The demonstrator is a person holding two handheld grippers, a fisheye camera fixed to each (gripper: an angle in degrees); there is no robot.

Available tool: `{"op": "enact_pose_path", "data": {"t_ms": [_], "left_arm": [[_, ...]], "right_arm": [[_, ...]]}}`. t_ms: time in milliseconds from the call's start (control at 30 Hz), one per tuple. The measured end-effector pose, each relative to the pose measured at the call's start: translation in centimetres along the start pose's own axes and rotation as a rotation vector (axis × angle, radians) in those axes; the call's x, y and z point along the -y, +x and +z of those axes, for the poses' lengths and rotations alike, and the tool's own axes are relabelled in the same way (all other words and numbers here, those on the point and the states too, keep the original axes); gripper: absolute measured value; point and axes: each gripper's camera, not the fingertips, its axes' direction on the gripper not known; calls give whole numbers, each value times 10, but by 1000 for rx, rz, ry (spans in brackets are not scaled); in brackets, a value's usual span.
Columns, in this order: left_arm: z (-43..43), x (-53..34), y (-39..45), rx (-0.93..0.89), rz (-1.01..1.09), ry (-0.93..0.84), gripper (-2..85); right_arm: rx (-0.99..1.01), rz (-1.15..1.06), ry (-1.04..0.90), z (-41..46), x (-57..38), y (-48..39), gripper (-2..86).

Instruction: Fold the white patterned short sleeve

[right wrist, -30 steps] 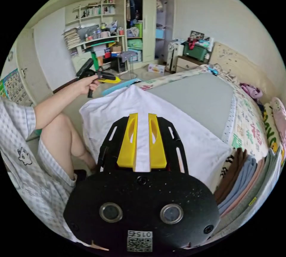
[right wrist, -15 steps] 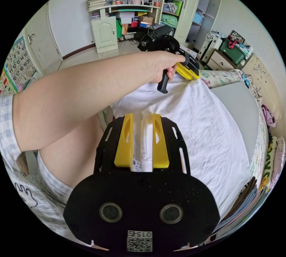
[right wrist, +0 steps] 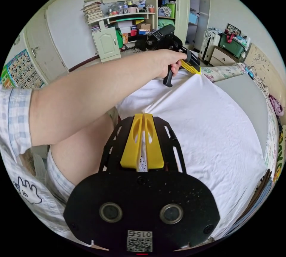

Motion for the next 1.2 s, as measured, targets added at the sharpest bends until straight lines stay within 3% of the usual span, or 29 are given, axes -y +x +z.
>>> {"op": "enact_pose_path", "data": {"t_ms": [233,467,667,800,1200], "left_arm": [[3,0,-11,11,-48,-23,-6],[-42,-12,-27,-11,-95,55,-8],[-103,-38,-24,48,38,55,-5],[-122,-73,-37,87,82,26,2],[-79,-49,-60,-1,54,-38,46]], "right_arm": [[-52,-14,39,-10,-60,18,-4],[157,41,79,-34,-132,59,-7],[166,124,133,-53,-170,91,5],[172,60,161,-45,-172,78,51],[-118,-237,71,19,-123,-1,102]]}}
